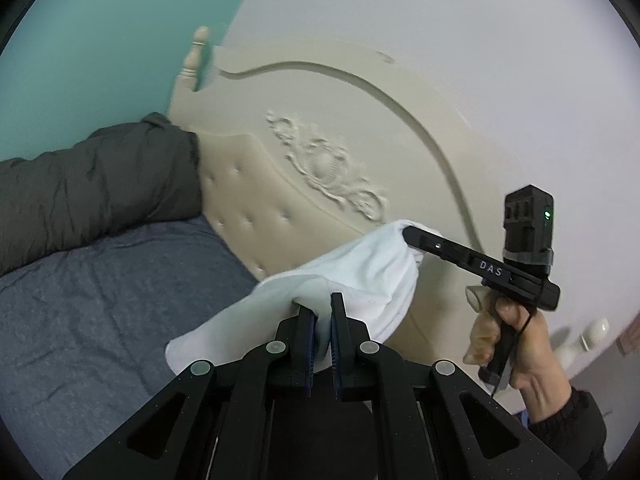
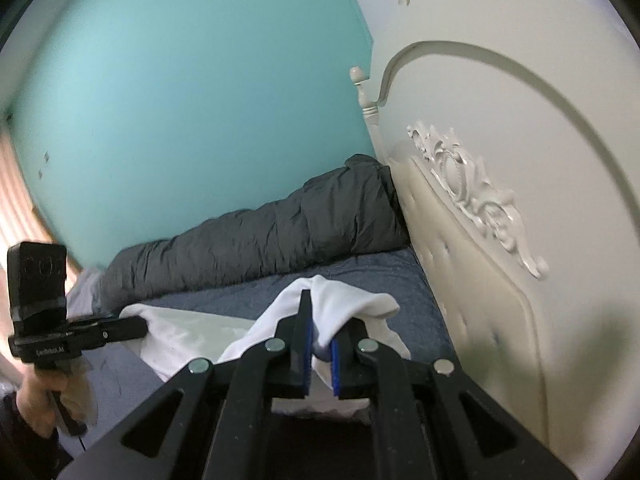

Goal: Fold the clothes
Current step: 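Lift the polo bundle with both tools and carry it toward the headboard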

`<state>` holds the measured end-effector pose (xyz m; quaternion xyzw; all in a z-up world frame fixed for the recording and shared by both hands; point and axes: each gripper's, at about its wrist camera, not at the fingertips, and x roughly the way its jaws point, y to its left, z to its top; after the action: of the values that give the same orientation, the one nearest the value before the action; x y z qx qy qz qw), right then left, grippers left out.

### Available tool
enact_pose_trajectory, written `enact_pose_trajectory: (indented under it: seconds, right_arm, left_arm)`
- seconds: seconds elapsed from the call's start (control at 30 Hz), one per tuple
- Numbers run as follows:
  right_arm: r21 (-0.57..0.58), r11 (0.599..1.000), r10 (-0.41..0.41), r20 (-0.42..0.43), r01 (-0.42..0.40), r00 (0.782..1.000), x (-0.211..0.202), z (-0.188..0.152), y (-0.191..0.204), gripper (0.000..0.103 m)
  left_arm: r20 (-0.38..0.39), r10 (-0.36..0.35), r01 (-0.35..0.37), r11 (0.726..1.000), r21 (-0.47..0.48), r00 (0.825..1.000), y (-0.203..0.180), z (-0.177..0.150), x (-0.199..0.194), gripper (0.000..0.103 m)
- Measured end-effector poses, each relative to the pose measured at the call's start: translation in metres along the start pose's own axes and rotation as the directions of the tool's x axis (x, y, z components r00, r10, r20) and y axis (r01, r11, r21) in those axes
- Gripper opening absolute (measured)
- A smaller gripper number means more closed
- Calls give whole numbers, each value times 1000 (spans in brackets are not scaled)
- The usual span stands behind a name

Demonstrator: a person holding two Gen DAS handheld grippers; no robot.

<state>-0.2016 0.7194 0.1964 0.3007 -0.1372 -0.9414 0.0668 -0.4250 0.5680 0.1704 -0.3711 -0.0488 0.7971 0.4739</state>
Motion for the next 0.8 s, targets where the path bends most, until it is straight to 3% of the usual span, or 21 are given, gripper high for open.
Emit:
enact_pose_trajectory:
  seconds: [0.37, 0.8]
  right_arm:
    - [35, 994, 109, -112, -106, 988, -36, -116, -4, 6]
    - [74, 987, 150, -162, -139, 975, -48, -206, -4, 6]
  left_arm:
    - [-108, -6, 9, 1000, 23, 994, -25, -121, -10, 7]
    - [-143, 3, -14, 997, -79, 990, -3, -235, -21, 7]
